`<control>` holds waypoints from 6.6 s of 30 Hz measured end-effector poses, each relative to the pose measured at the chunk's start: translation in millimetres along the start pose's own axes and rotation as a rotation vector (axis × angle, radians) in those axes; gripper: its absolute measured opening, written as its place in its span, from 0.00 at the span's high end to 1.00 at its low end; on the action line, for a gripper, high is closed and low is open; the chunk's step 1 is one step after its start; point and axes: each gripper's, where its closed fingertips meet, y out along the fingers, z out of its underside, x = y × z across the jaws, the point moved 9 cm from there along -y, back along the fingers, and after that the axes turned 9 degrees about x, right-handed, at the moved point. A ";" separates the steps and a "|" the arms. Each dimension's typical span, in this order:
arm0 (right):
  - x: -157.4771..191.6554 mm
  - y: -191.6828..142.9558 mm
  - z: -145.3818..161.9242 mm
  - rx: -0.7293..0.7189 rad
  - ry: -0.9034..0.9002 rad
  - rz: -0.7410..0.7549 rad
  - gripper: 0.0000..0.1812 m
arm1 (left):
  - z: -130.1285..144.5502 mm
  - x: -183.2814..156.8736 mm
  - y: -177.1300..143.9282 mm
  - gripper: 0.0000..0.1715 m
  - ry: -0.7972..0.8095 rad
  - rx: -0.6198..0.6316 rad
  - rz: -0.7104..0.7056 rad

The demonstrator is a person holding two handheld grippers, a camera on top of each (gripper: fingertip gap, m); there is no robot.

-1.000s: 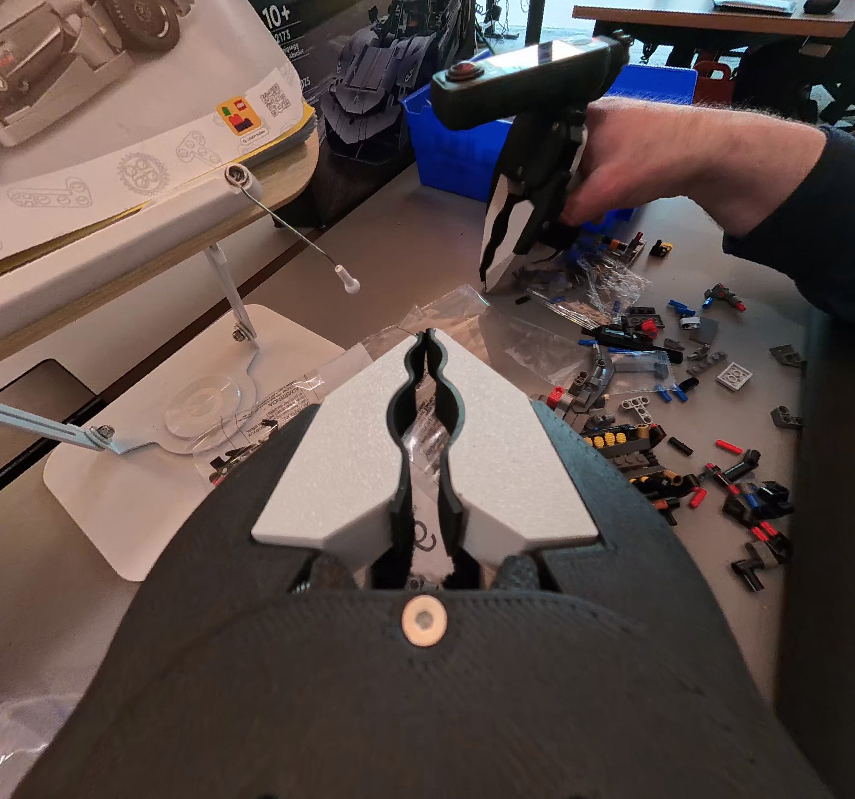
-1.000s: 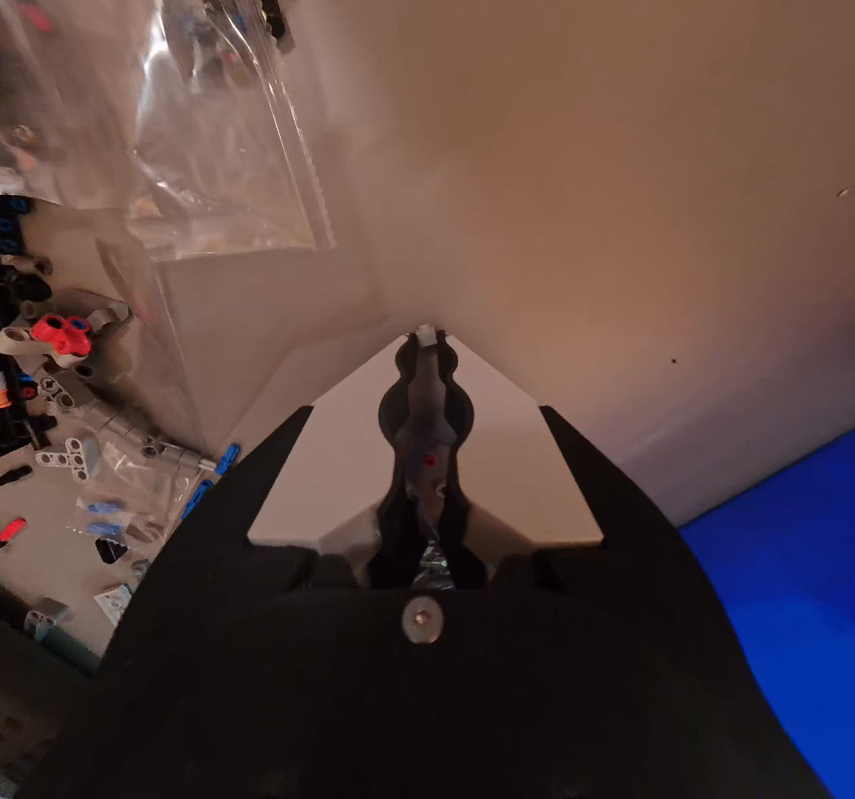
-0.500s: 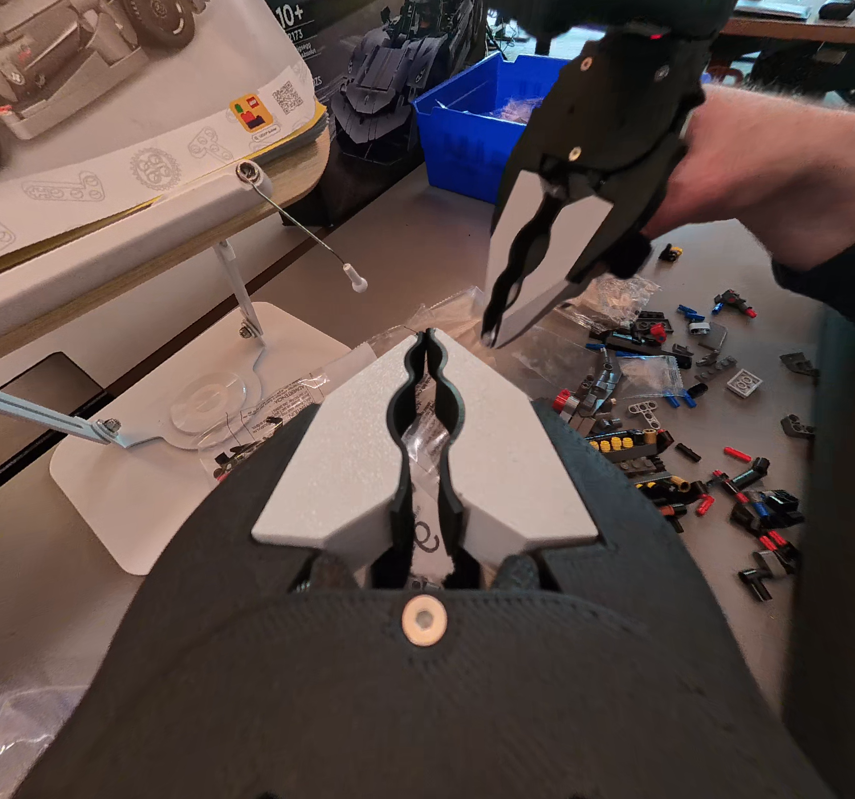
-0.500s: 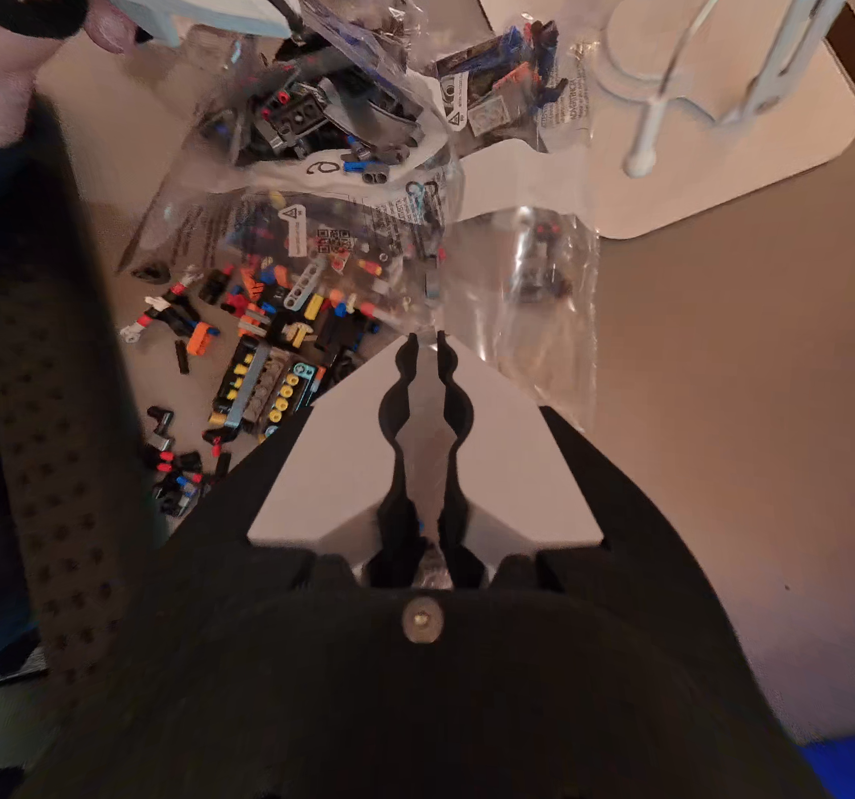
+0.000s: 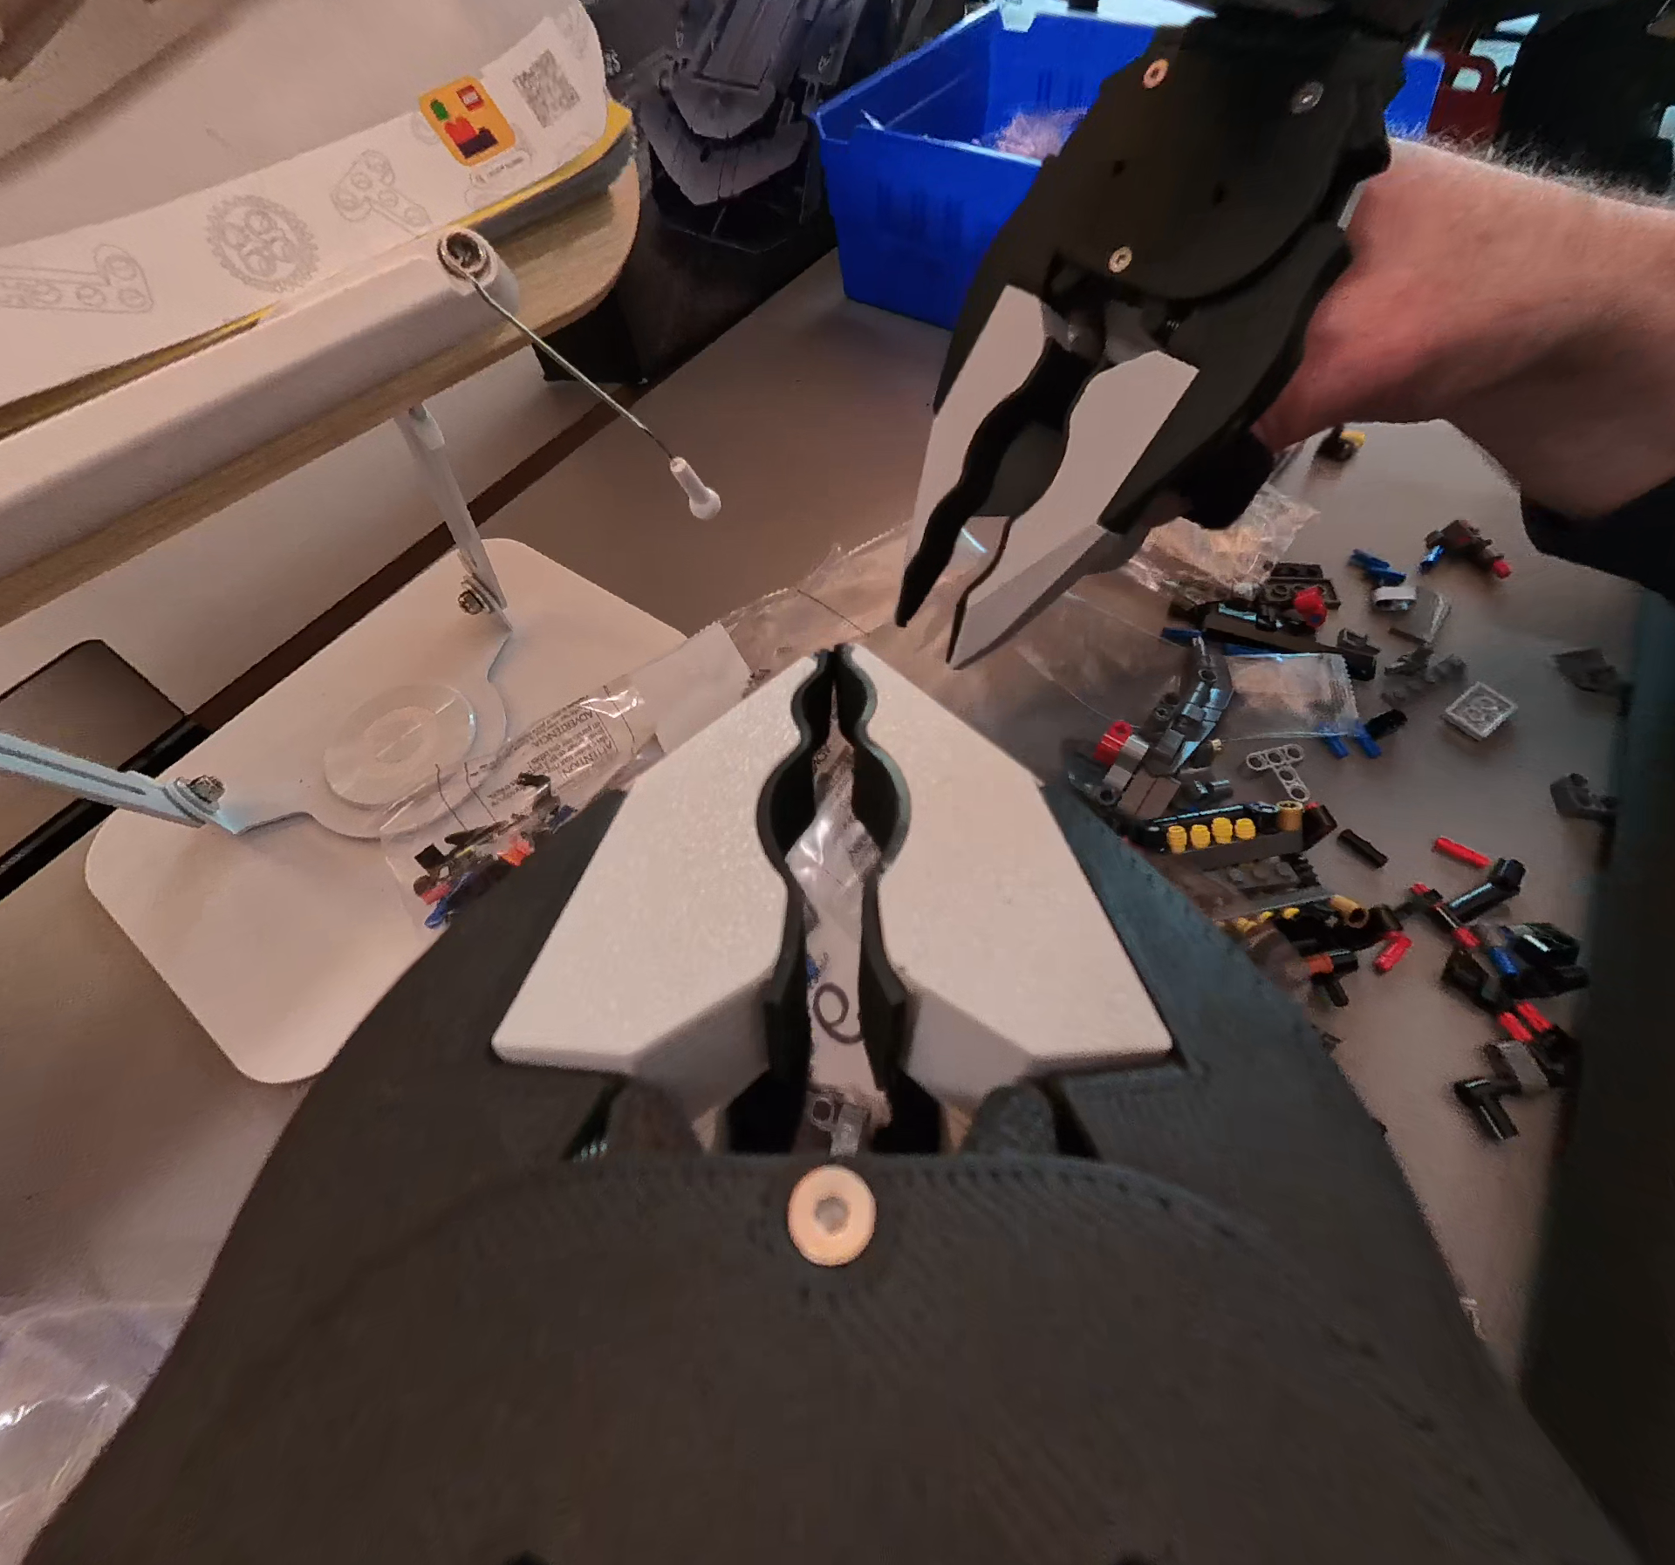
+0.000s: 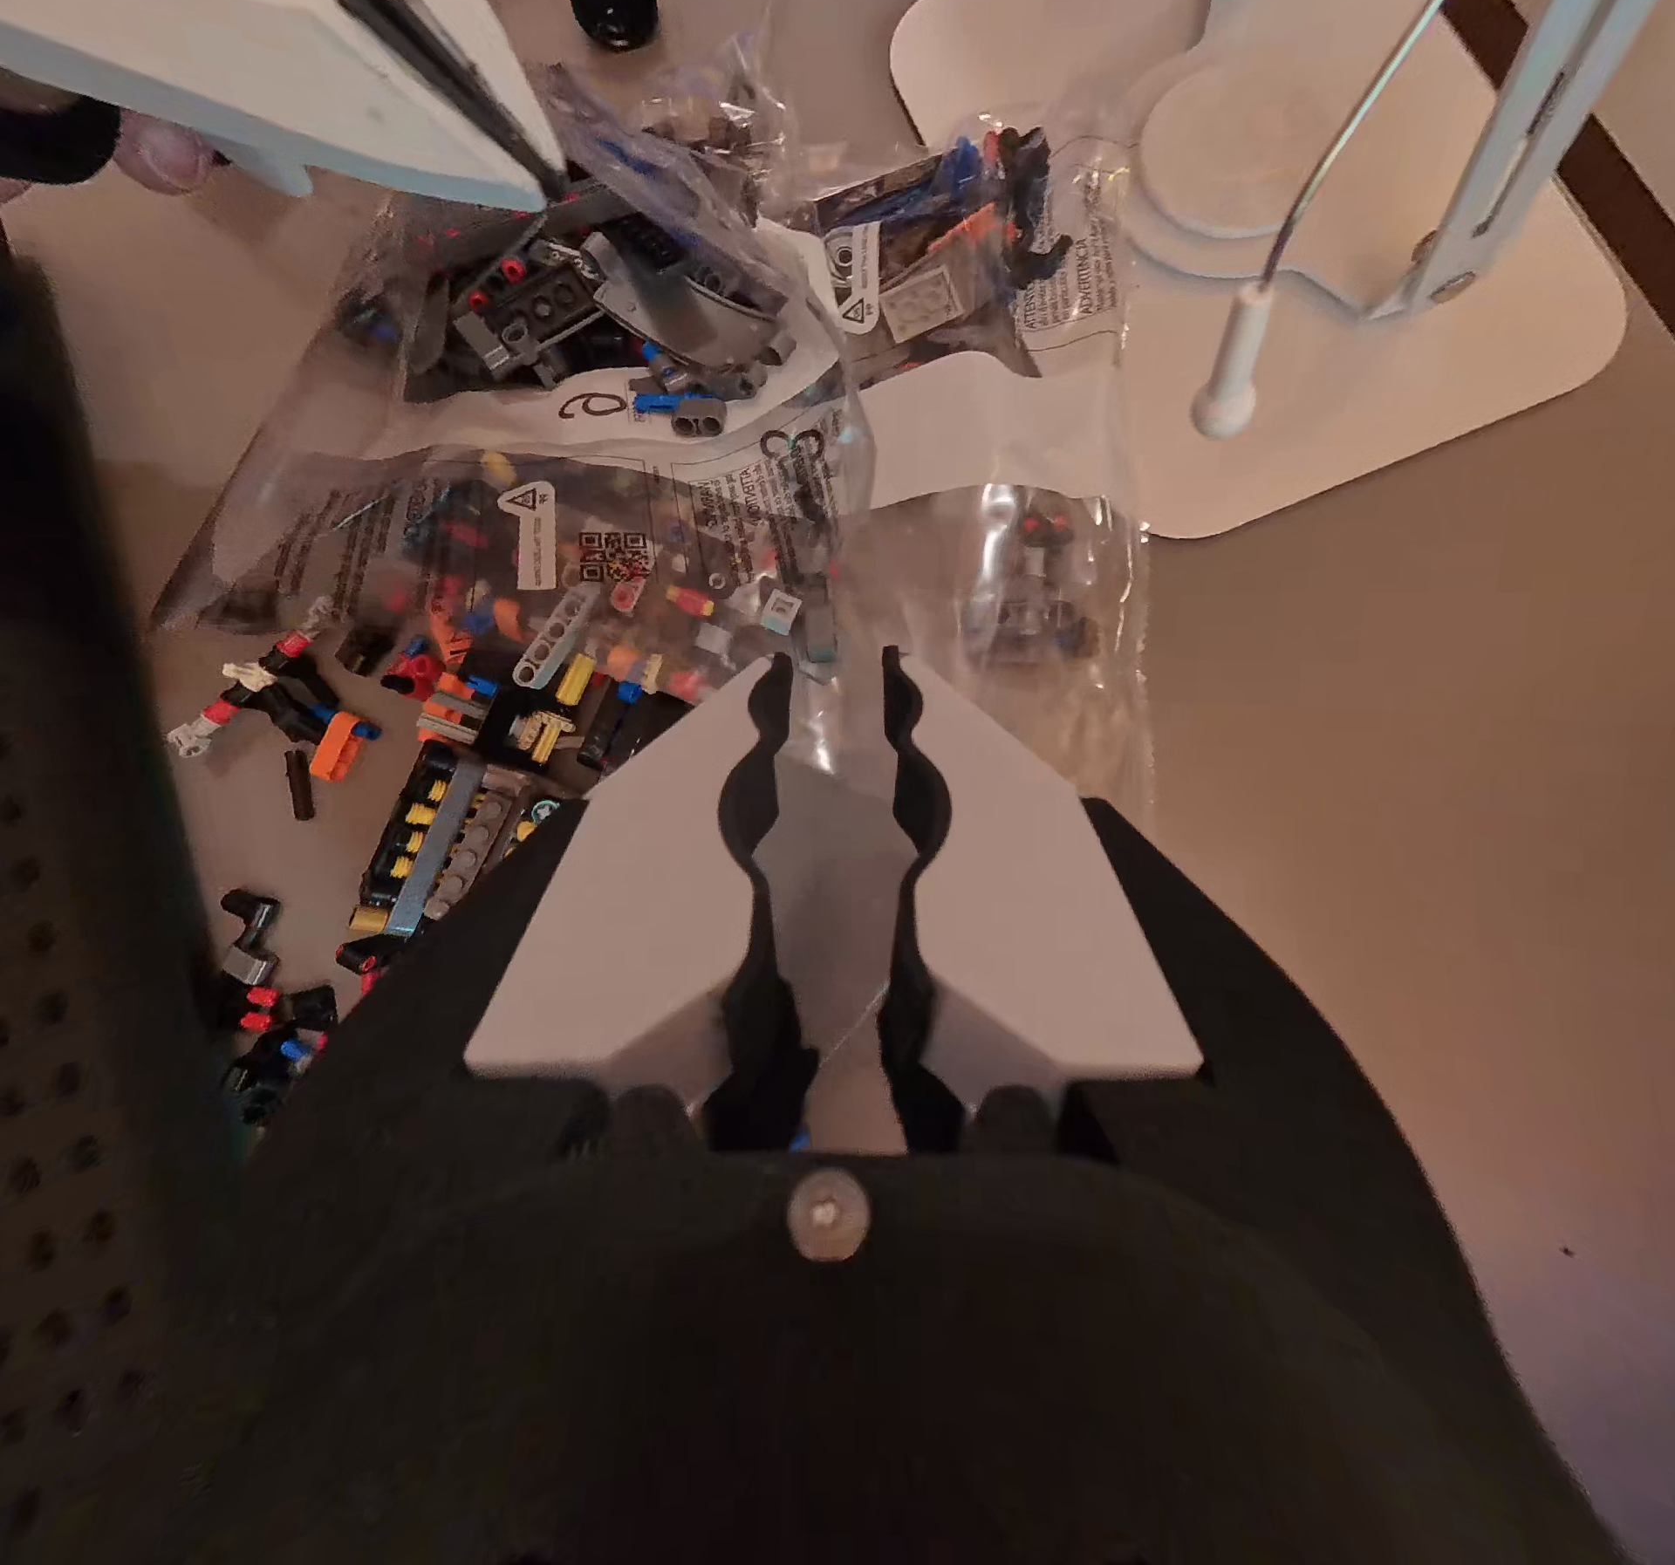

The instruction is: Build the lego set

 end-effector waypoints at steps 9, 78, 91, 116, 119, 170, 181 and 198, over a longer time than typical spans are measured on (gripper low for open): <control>-4.8 23.6 -3.5 0.022 -0.004 0.075 0.85 | 4.7 -1.3 9.3 1.00 0.027 0.073 -0.017; 11.3 38.6 -6.5 0.013 -0.048 -0.059 0.97 | 26.3 16.4 1.0 0.73 -0.114 0.247 0.004; 25.5 -16.4 -19.0 -0.174 -0.084 -0.138 0.97 | 26.3 22.9 -8.4 0.76 -0.144 0.216 -0.006; 1.5 3.0 -27.1 -0.235 0.072 0.038 0.85 | 33.1 33.8 -13.3 0.79 -0.179 0.218 -0.054; 7.2 33.4 -29.1 -0.106 0.051 0.006 0.83 | 34.2 36.9 -15.9 0.79 -0.197 0.212 -0.063; 4.5 3.1 -55.5 -0.453 0.072 0.122 0.90 | 42.9 54.1 -27.9 1.00 -0.240 0.169 -0.119; -1.2 61.8 -41.1 -0.098 0.142 -0.034 0.83 | 44.0 64.5 -47.3 1.00 -0.301 0.063 -0.122; 29.0 59.0 -53.7 -0.162 -0.007 -0.184 1.00 | 44.1 40.7 -4.1 0.93 -0.122 0.240 -0.062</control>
